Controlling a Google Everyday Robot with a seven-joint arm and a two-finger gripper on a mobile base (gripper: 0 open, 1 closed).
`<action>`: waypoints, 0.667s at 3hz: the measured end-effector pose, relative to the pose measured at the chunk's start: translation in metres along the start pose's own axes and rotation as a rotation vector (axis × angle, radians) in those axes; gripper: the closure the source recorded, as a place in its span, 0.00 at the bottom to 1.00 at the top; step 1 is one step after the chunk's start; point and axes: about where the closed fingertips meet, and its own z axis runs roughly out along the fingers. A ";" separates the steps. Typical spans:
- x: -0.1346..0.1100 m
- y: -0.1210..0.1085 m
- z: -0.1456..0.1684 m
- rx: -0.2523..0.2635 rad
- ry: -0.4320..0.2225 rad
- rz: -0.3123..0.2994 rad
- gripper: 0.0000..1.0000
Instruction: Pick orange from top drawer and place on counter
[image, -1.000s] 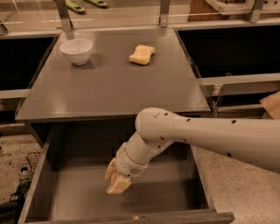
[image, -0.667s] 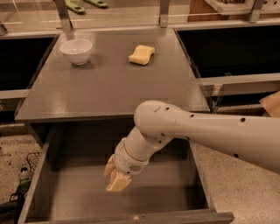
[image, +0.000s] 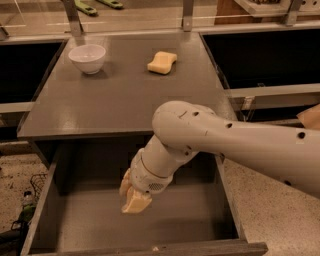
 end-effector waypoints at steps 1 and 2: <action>-0.014 -0.024 -0.050 0.070 0.062 -0.011 1.00; -0.035 -0.048 -0.096 0.118 0.101 -0.032 1.00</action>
Offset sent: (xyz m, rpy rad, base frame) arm 0.0853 -0.0175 0.1511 -0.1178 -0.1912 -0.0536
